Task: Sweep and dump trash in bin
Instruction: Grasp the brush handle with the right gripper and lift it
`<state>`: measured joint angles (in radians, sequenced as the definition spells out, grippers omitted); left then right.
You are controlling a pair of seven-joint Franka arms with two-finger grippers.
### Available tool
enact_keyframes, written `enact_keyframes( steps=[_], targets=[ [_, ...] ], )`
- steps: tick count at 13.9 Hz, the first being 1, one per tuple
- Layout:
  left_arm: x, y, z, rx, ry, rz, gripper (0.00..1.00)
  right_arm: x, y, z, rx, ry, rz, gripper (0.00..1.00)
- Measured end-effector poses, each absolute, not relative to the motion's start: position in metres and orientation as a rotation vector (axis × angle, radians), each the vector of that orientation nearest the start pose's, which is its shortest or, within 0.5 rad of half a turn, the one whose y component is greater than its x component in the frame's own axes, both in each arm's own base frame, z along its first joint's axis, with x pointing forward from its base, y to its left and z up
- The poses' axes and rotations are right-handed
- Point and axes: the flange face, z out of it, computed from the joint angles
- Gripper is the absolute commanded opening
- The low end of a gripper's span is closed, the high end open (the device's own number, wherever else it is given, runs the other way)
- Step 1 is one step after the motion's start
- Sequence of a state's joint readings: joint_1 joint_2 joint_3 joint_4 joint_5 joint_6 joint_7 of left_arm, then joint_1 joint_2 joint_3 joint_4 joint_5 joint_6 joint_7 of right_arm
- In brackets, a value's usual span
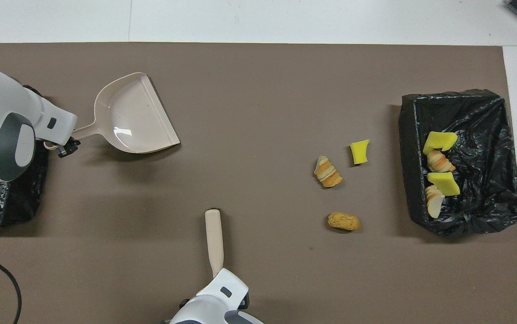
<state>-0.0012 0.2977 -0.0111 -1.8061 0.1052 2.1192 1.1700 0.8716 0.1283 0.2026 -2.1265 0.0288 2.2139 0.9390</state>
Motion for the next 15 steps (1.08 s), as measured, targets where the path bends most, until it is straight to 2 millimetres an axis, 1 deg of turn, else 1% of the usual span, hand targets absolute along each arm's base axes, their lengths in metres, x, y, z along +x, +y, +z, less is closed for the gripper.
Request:
enact_keyframes(
  steps=[1,3,4,6,7,8,10,12,13,14,15],
  targets=[
    [0.633,0.003,0.38,-2.458,1.828,0.061,0.0,0.259,0.488,0.343,-3.143,-0.198,0.098,0.81],
    [0.632,0.004,0.378,-2.432,1.869,0.069,0.0,0.251,0.486,0.34,-3.147,-0.211,0.104,0.69],
    [0.632,0.003,0.377,-2.426,1.879,0.071,0.0,0.249,0.485,0.34,-3.145,-0.206,0.11,0.58],
    [0.63,0.0,0.374,-2.42,1.892,0.076,0.0,0.248,0.484,0.341,-3.124,-0.17,0.132,0.25],
    [0.63,0.0,0.373,-2.414,1.902,0.078,0.0,0.248,0.484,0.342,-3.112,-0.158,0.131,0.09],
    [0.629,-0.001,0.373,-2.399,1.922,0.079,0.0,0.249,0.484,0.342,-3.105,-0.149,0.132,0.0],
    [0.629,-0.001,0.373,-2.372,1.955,0.079,0.0,0.251,0.485,0.343,-3.1,-0.139,0.133,0.0],
    [0.629,-0.001,0.373,-2.363,1.966,0.079,0.0,0.254,0.487,0.35,-3.091,-0.088,0.121,0.0],
    [0.629,-0.001,0.373,-2.36,1.969,0.078,0.0,0.259,0.487,0.356,-3.086,-0.044,0.114,0.0],
    [0.629,-0.002,0.374,-2.357,1.972,0.078,0.0,0.267,0.484,0.364,-3.089,-0.002,0.117,0.0],
    [0.629,-0.003,0.374,-2.353,1.977,0.077,0.0,0.281,0.476,0.375,-3.103,0.041,0.132,0.0]
  ],
)
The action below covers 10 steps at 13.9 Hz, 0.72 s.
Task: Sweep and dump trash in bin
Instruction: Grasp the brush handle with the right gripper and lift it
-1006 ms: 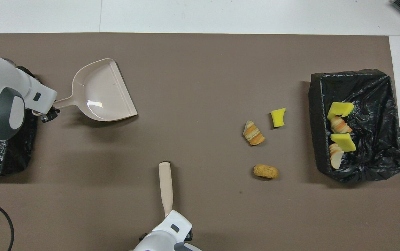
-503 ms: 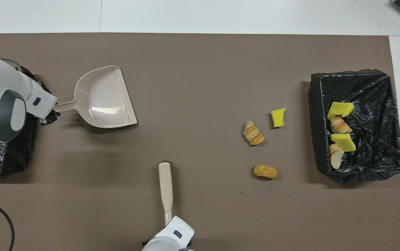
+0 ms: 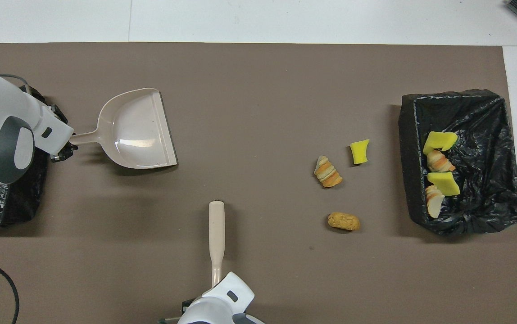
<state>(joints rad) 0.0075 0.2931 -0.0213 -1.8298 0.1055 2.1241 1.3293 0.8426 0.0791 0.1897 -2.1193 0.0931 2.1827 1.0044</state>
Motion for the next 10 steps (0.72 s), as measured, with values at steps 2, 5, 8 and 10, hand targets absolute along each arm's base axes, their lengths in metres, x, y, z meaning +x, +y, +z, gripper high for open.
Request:
enact_keyframes(
  steps=[2,5,8,10],
  targets=[
    [0.629,-0.011,0.375,-2.34,1.995,0.074,0.0,0.309,0.45,0.407,-3.127,0.134,0.155,0.0],
    [0.625,-0.046,0.379,-2.284,2.06,0.071,0.0,0.332,0.397,0.452,-3.169,0.243,0.195,0.0],
    [0.618,-0.096,0.384,-2.212,2.132,0.06,0.0,0.336,0.359,0.451,-3.216,0.328,0.227,0.0],
    [0.613,-0.123,0.384,-2.216,2.126,0.056,0.0,0.337,0.326,0.436,-3.286,0.406,0.314,0.0]
  ],
)
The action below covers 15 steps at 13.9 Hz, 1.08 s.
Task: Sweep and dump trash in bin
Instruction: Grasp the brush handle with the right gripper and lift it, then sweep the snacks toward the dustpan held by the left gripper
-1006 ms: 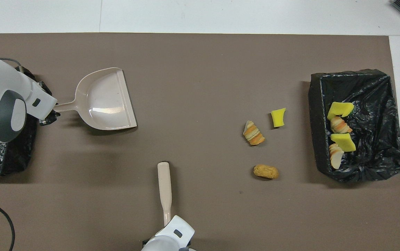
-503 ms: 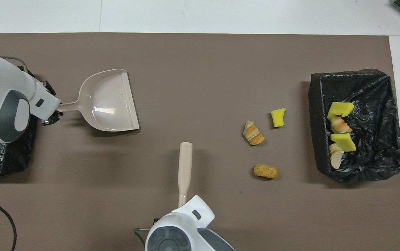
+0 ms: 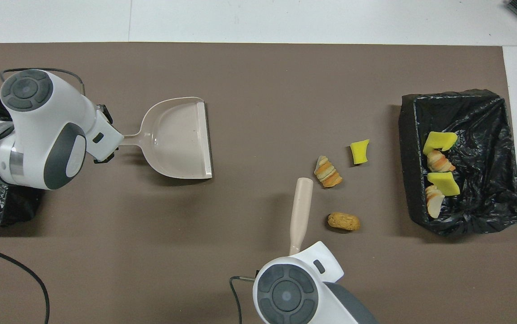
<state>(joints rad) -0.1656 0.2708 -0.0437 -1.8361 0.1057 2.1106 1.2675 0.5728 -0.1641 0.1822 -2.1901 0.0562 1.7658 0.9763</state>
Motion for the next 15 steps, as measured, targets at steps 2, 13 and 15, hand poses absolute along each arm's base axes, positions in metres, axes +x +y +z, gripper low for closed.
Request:
enact_keyframes(
  steps=[2,13,15],
  targets=[
    [0.605,-0.144,0.382,-2.214,2.13,0.061,0.0,0.345,0.288,0.427,-3.35,0.517,0.412,0.0],
    [0.537,-0.217,0.373,-2.276,2.066,0.089,0.0,0.341,0.214,0.356,-3.301,0.615,0.293,0.0],
    [0.529,-0.223,0.372,-2.274,2.068,0.093,0.0,0.353,0.222,0.344,-3.268,0.558,0.232,0.0]
  ],
)
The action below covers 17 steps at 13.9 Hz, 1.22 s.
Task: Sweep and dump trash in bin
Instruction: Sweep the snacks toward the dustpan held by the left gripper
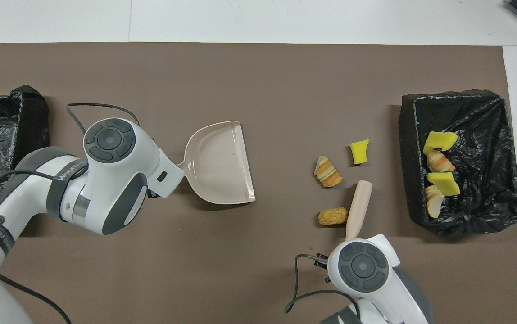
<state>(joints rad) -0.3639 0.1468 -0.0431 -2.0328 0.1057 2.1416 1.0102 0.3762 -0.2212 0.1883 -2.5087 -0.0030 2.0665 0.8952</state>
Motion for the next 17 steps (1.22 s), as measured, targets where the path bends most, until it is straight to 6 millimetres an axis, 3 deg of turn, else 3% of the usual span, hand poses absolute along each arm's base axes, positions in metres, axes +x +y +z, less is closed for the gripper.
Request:
enact_keyframes(
  steps=[2,6,10,12,17],
  targets=[
    [0.523,-0.225,0.371,-2.269,2.074,0.098,0.0,0.376,0.236,0.339,-3.241,0.542,0.209,0.0],
    [0.509,-0.233,0.37,-2.248,2.097,0.11,0.0,0.429,0.264,0.347,-3.194,0.526,0.187,0.0],
    [0.5,-0.236,0.368,-2.25,2.095,0.116,0.0,0.465,0.293,0.348,-3.128,0.534,0.224,0.0],
    [0.497,-0.237,0.368,-2.279,2.062,0.117,0.0,0.46,0.319,0.354,-3.113,0.441,0.247,0.0],
    [0.494,-0.239,0.363,-2.325,2.007,0.112,0.0,0.404,0.391,0.366,-3.076,0.187,0.297,0.0]
  ],
)
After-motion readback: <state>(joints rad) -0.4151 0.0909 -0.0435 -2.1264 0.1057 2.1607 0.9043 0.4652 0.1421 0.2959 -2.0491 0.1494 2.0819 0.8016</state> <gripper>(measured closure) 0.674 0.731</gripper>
